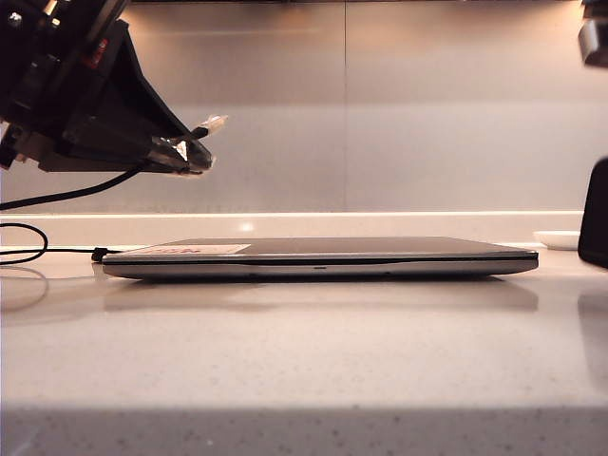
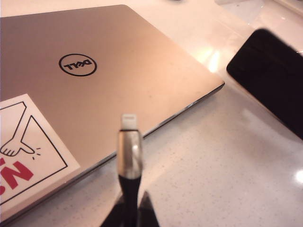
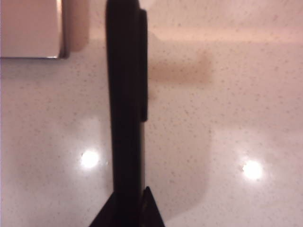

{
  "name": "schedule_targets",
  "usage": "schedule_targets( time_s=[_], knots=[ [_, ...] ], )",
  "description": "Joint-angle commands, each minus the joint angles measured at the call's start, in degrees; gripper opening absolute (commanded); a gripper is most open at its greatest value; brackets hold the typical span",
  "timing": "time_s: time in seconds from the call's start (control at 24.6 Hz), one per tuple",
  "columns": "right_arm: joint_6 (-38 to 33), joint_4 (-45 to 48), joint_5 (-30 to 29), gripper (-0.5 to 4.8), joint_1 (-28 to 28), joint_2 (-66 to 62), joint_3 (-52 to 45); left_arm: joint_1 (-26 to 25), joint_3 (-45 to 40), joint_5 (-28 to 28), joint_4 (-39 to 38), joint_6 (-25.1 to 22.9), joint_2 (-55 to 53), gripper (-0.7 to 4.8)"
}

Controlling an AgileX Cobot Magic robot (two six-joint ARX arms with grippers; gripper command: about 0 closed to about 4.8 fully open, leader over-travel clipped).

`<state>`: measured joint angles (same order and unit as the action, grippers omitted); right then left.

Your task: Pick up the charging cable and the phone, plug the charging cable into the charging port on the phone, and finally place them back on the table.

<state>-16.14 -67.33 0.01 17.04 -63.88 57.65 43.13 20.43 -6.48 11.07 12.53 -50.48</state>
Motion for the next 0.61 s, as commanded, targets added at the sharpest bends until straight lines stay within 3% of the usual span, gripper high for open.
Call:
schedule_targets(
  time_s=[0.04,0.12,0.28,0.53,0.61],
  knots=[
    [0.1,-0.3,0.0,-0.05,0.0,-2.3,0.5,0.0,0.3,-0.2,0.4,0.1,0.1,-0.06],
    [0.1,-0.2,-0.2,0.08,0.0,-3.2,0.5,0.0,0.3,-0.2,0.4,0.1,0.1,-0.06],
    [0.1,-0.6,-0.2,0.87,0.0,-4.6,0.5,0.0,0.3,-0.2,0.3,0.1,0.1,-0.06],
    [0.8,-1.9,-0.1,0.9,0.0,-7.8,0.5,0.0,0.3,-0.2,0.3,0.1,0.1,-0.06],
    [2.4,-2.1,-0.2,0.57,0.0,-9.0,0.5,0.0,0.3,-0.2,0.3,0.1,0.1,-0.07]
  ],
)
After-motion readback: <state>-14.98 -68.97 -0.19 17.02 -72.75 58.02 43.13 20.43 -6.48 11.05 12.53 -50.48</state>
